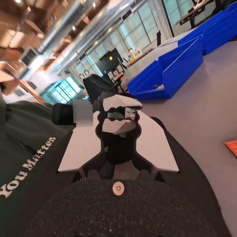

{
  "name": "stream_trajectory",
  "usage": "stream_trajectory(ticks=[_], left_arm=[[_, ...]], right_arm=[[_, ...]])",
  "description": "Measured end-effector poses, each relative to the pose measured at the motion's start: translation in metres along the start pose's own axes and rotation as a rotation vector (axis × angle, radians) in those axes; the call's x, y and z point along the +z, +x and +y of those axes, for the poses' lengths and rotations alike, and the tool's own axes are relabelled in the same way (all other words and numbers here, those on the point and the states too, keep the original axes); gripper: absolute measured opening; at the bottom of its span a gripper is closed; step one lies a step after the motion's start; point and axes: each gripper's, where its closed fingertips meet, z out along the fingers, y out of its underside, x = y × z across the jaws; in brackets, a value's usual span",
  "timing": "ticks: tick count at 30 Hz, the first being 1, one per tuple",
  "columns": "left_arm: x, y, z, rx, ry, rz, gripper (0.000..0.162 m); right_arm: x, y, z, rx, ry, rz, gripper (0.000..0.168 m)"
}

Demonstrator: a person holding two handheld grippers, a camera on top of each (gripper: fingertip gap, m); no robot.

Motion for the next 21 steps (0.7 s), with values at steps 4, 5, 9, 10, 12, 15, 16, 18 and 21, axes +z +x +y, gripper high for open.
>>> stream_trajectory(ticks=[4,5,9,10,12,15,16,18,21], left_arm=[[-0.005,-0.009,-0.008,0.018,0.031,-0.071,0.016],[-0.006,-0.011,-0.009,0.003,0.037,-0.072,0.016],[-0.009,-0.019,-0.009,-0.075,0.048,-0.08,0.016],[-0.011,-0.021,-0.009,-0.083,0.053,-0.086,0.016],[-0.013,-0.024,-0.008,-0.094,0.054,-0.095,0.016],[-0.015,-0.028,-0.006,-0.091,0.052,-0.11,0.016],[-0.015,-0.029,-0.005,-0.088,0.05,-0.114,0.016],[-0.016,-0.029,-0.005,-0.086,0.049,-0.116,0.016],[-0.016,-0.028,-0.005,-0.075,0.052,-0.112,0.016]], right_arm=[[0.008,-0.006,-0.006,-0.012,0.042,0.006,0.047],[0.009,-0.006,-0.007,-0.021,0.045,0.013,0.048],[0.012,-0.006,-0.012,-0.048,0.053,0.019,0.052],[0.013,-0.007,-0.013,-0.05,0.052,0.016,0.052],[0.013,-0.008,-0.015,-0.056,0.053,0.014,0.053],[0.013,-0.009,-0.016,-0.067,0.048,0.011,0.053],[0.013,-0.009,-0.016,-0.069,0.047,0.011,0.053],[0.014,-0.009,-0.015,-0.073,0.041,0.011,0.053],[0.017,-0.01,-0.011,-0.09,0.019,0.016,0.053]])
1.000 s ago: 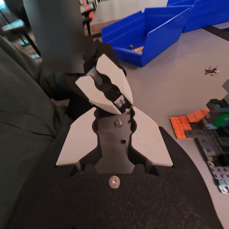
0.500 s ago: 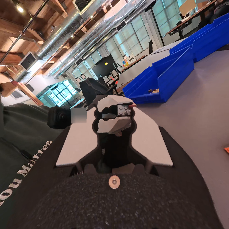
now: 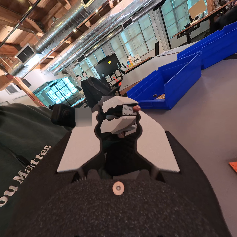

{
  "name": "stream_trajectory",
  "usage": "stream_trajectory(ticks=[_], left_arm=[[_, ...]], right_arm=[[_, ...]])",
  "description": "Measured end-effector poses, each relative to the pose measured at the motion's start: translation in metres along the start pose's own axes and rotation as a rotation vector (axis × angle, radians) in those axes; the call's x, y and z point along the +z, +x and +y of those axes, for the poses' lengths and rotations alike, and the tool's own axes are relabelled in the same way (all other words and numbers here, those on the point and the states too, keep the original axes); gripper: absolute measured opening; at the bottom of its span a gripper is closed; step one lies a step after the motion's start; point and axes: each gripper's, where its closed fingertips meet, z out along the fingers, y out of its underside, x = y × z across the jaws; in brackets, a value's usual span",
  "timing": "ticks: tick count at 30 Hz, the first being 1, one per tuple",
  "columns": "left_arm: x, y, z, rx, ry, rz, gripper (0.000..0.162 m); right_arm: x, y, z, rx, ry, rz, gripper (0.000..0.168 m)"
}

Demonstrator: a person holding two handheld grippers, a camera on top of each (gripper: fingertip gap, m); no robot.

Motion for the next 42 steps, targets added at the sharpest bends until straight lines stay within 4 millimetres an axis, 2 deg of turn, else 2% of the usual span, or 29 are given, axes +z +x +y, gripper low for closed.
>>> stream_trajectory(ticks=[6,8,10,12,14,18,21,22,24,25,29,34,37,38,39,42], left_arm=[[0.0,0.0,0.004,0.03,-0.022,0.011,0.016],[-0.003,-0.01,0.011,0.033,-0.054,0.007,0.016],[-0.007,-0.028,0.027,0.015,-0.135,0.012,0.016],[-0.016,-0.058,0.05,0.01,-0.254,-0.001,0.017],[-0.032,-0.092,0.082,0.002,-0.431,-0.002,0.017],[-0.077,-0.158,0.152,-0.032,-0.819,-0.018,0.017],[-0.106,-0.189,0.199,-0.077,-1.034,-0.04,0.017],[-0.11,-0.197,0.209,-0.088,-1.057,-0.061,0.038],[-0.117,-0.202,0.226,-0.152,-1.101,-0.057,0.055],[-0.118,-0.203,0.23,-0.184,-1.103,-0.065,0.061],[-0.115,-0.205,0.23,-0.199,-1.063,-0.065,0.064],[-0.114,-0.202,0.224,-0.141,-1.038,-0.063,0.056],[-0.113,-0.204,0.216,-0.119,-1.004,-0.086,0.048],[-0.113,-0.204,0.212,-0.118,-0.986,-0.082,0.038],[-0.111,-0.203,0.206,-0.117,-0.955,-0.071,0.019],[-0.11,-0.197,0.196,-0.168,-0.915,-0.024,0.017]], right_arm=[[-0.004,0.011,0.001,-0.09,-0.047,0.075,0.053],[-0.012,0.022,0.004,-0.164,-0.094,0.151,0.051],[-0.024,0.033,0.008,-0.248,-0.154,0.24,0.051],[-0.039,0.043,0.014,-0.31,-0.216,0.315,0.049],[-0.054,0.052,0.02,-0.337,-0.255,0.369,0.048],[-0.072,0.06,0.031,-0.289,-0.258,0.4,0.045],[-0.077,0.062,0.035,-0.244,-0.249,0.389,0.044],[-0.077,0.061,0.036,-0.24,-0.248,0.386,0.044],[-0.079,0.061,0.037,-0.249,-0.254,0.392,0.043],[-0.08,0.061,0.037,-0.256,-0.26,0.395,0.043],[-0.083,0.061,0.04,-0.254,-0.271,0.397,0.043],[-0.084,0.062,0.044,-0.241,-0.277,0.393,0.043],[-0.083,0.062,0.045,-0.246,-0.285,0.394,0.042],[-0.083,0.062,0.046,-0.245,-0.288,0.392,0.042],[-0.082,0.061,0.047,-0.244,-0.291,0.391,0.042],[-0.08,0.061,0.049,-0.242,-0.302,0.383,0.042]])
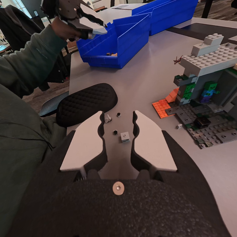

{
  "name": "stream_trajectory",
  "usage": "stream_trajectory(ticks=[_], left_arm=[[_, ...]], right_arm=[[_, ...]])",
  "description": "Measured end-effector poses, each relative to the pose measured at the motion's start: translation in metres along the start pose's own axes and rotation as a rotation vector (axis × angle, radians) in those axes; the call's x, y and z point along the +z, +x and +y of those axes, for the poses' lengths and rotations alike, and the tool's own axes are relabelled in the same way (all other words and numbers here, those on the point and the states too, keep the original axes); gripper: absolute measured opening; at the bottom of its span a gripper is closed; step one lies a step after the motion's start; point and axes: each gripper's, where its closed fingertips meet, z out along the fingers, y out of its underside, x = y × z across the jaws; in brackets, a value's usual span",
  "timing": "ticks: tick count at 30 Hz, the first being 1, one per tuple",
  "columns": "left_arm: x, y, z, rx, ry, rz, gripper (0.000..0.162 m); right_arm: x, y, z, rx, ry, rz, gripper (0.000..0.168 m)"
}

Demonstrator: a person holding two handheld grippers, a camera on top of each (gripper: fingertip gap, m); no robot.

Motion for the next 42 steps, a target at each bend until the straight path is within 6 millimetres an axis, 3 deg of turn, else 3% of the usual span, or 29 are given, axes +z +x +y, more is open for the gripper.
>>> stream_trajectory(ticks=[2,4,6,15,19,23,28,34,38,42], left_arm=[[0.001,-0.002,0.002,0.015,-0.007,-0.019,0.017],[0.004,-0.004,0.006,0.029,-0.031,-0.045,0.045],[0.008,-0.003,0.01,0.037,-0.049,-0.045,0.062],[0.01,0.007,0.006,0.074,-0.036,-0.038,0.059],[0.001,0.027,-0.013,0.114,0.052,-0.005,0.042],[-0.014,0.086,-0.045,0.208,0.179,0.155,0.0],[-0.028,0.181,-0.082,0.295,0.305,0.402,0.0],[-0.032,0.278,-0.098,0.4,0.301,0.693,0.027],[-0.03,0.312,-0.102,0.486,0.272,0.775,0.034],[-0.023,0.323,-0.097,0.547,0.207,0.787,0.038]], right_arm=[[0.001,-0.002,0.001,-0.003,-0.005,-0.007,0.042],[0.002,-0.003,0.002,-0.008,-0.012,-0.012,0.042],[0.003,-0.005,0.003,-0.01,-0.019,-0.017,0.042],[0.012,-0.019,-0.014,-0.068,-0.016,-0.067,0.041],[0.014,-0.015,-0.013,-0.114,-0.044,-0.032,0.041],[0.008,-0.003,-0.006,-0.146,-0.087,0.025,0.041],[-0.005,0.01,0.011,-0.206,-0.178,0.101,0.041],[-0.01,0.004,0.046,-0.23,-0.342,0.085,0.041],[0.001,0.006,0.064,-0.31,-0.468,0.12,0.04],[0.014,0.011,0.07,-0.348,-0.54,0.127,0.038]])
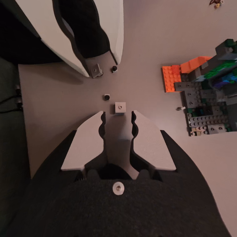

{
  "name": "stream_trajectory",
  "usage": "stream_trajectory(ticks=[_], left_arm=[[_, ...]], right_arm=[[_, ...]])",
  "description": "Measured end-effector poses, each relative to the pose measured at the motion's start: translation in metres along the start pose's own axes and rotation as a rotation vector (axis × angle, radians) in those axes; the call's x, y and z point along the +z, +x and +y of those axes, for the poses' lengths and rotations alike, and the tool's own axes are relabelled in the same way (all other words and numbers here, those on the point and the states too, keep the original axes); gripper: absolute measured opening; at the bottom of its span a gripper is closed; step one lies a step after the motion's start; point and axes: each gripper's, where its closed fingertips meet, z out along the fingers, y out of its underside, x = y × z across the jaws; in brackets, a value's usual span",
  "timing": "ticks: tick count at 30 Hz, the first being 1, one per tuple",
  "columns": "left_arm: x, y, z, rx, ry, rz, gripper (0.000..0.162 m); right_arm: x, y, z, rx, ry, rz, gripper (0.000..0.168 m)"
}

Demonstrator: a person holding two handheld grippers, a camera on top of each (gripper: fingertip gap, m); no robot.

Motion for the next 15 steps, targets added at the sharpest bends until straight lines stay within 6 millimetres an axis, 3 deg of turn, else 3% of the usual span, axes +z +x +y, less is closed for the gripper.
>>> stream_trajectory(ticks=[6,9,15], left_arm=[[0.005,0.013,0.022,-0.019,-0.107,0.071,0.032],[0.003,0.008,0.023,0.004,-0.11,0.041,0.006],[-0.01,-0.005,0.013,0.049,0.014,-0.091,0.0]], right_arm=[[0.014,0.001,-0.002,-0.002,-0.014,-0.021,0.037],[0.014,0.002,-0.002,0.004,-0.005,-0.014,0.037],[0.0,0.004,-0.011,0.039,0.088,0.009,0.036]])
